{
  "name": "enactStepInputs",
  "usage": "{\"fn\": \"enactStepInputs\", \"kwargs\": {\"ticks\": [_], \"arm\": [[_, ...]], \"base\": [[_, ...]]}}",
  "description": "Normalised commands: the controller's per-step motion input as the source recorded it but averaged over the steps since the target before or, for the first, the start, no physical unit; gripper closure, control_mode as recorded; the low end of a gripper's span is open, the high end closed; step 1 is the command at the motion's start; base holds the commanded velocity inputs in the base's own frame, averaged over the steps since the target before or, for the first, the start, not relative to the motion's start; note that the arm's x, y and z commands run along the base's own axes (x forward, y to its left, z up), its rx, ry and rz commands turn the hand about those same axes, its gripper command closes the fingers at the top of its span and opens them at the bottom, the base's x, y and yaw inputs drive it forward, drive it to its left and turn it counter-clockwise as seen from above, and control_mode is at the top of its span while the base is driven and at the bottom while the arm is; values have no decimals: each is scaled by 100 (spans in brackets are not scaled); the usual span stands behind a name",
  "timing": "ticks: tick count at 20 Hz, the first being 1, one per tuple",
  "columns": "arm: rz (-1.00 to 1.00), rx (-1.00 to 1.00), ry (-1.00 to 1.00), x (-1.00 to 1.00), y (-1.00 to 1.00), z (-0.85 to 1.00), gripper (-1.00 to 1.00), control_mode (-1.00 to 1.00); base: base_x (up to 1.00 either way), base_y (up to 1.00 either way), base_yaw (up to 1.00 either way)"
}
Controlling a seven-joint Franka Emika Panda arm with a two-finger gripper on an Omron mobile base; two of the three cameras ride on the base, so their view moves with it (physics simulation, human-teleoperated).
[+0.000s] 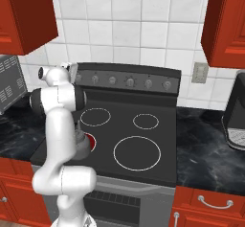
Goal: Lower the heat of the kettle.
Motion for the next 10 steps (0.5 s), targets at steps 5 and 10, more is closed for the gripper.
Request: {"fn": "enactStepInputs", "kwargs": {"ticks": [5, 10], "arm": [[3, 0, -2, 18, 0, -23, 100, -100], [4, 0, -2, 24, 0, -21, 100, -100]], "base": [[0, 0, 0], [0, 0, 0]]}}
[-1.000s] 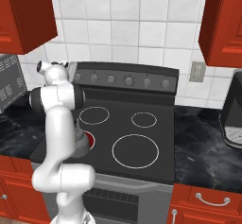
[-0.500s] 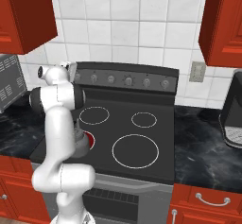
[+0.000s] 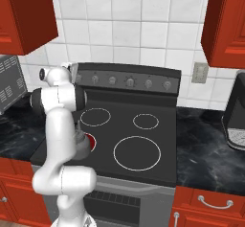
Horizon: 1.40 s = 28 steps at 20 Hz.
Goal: Lower the heat of the kettle.
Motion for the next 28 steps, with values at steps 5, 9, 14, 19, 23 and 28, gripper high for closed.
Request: {"fn": "enactStepInputs", "kwargs": {"ticks": [5, 9, 14, 19, 23, 28], "arm": [[2, 0, 0, 4, 0, -5, 100, -100], [1, 1, -1, 0, 0, -3, 100, -100], [-2, 19, -3, -2, -8, 0, 100, -100], [-17, 40, 0, 0, -18, 0, 100, -100], [-19, 39, 0, 0, -20, 0, 100, -100], [-19, 36, 0, 0, -17, -3, 100, -100]], "base": [[0, 0, 0], [0, 0, 0], [0, 0, 0], [0, 0, 0], [0, 0, 0], [0, 0, 0]]}}
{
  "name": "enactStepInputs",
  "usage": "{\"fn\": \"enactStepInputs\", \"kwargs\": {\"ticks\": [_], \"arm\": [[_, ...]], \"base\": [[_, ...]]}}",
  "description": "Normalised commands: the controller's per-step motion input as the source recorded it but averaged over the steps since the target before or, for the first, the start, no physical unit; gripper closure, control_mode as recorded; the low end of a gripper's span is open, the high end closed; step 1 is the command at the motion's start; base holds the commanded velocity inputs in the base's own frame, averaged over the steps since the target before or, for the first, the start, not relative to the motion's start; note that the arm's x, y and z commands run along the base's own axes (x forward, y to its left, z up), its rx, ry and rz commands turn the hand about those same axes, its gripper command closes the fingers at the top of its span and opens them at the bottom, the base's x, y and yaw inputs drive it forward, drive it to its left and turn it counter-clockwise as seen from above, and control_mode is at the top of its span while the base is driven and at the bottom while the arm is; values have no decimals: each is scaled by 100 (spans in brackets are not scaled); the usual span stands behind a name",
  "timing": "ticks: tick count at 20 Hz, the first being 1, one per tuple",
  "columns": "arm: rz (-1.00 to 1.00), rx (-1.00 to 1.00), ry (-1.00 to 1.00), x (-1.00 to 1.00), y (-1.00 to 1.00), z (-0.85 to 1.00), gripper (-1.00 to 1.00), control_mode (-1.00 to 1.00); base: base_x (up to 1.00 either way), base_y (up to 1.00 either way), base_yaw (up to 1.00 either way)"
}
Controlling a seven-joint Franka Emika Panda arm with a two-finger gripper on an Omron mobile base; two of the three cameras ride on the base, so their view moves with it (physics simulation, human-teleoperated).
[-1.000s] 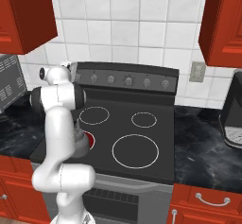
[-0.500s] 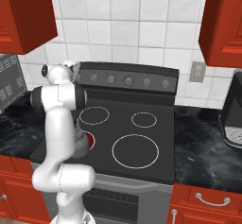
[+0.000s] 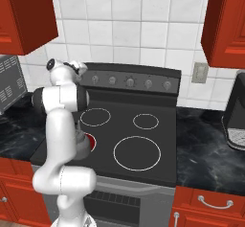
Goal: Lower the heat of the kettle.
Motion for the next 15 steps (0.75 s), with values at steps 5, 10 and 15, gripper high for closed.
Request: {"fn": "enactStepInputs", "kwargs": {"ticks": [5, 10, 15], "arm": [[-19, 36, 0, 0, -18, -6, 100, -100], [-18, 35, 0, 0, -19, -5, 100, -100], [-18, 37, 0, 0, -15, -1, 100, -100]], "base": [[0, 0, 0], [0, 0, 0], [0, 0, 0]]}}
